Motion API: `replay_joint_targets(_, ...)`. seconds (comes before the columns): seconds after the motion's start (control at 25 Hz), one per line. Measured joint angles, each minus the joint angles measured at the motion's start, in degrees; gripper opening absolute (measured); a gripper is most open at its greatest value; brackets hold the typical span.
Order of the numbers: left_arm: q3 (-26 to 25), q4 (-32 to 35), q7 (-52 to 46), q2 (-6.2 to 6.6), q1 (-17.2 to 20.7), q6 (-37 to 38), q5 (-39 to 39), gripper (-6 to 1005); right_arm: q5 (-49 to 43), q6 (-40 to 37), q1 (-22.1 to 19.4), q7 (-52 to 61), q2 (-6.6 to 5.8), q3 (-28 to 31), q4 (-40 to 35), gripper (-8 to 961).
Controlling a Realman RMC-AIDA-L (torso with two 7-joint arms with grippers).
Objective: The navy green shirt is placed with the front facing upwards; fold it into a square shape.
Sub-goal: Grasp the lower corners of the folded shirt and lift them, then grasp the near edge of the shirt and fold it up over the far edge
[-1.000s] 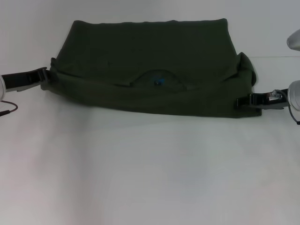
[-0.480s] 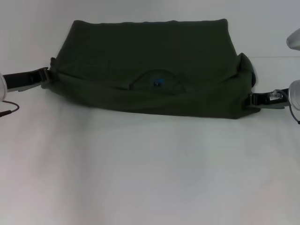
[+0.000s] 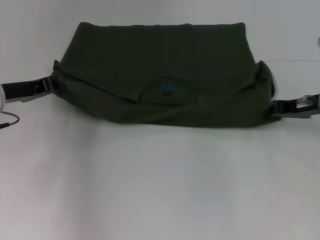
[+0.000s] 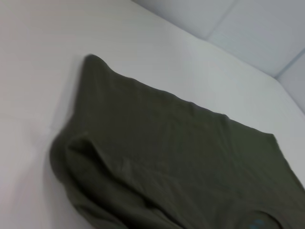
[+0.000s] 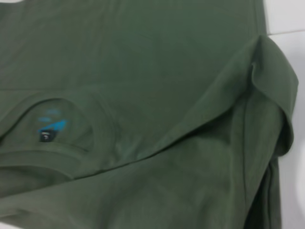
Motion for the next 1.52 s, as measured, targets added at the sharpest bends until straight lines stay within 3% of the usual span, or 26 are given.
replay_joint_targets(0.24,-0.37,5.86,-4.16,1.3,2.59,13.06,2.79,1,0.06,-16.95,-6.28,0.65,-0.8,3.58,-14.3,35)
replay_joint_targets(0.28,-2.56,7.83,-5.85,2.4,2.98,21.25,6.31,1,-0.02,-19.73,-7.16,0.32,-1.21,4.4,-15.96,35)
replay_joint_targets(0.48,-5.93,10.44,-5.91,2.76,3.42,32.89,11.75,1,-0.58,-27.13,-9.86,-2.09,-2.5,8.11,-17.3,35)
replay_joint_targets(0.76,-6.06,11.92,-5.1,2.58,4.68,40.4,16.04,0,-2.47,-32.9,-12.1,-3.76,-2.8,8.82,-16.9,36)
replay_joint_targets(1.2,-6.05,16.19,-1.95,0.76,9.92,49.75,17.41,0,-5.73,-42.8,-14.17,-6.3,-2.17,8.85,-16.7,37)
replay_joint_targets(1.52,-6.29,16.35,0.79,0.49,10.34,54.62,17.71,0,-5.42,-46.97,-15.1,-8.4,-1.63,10.72,-16.65,38)
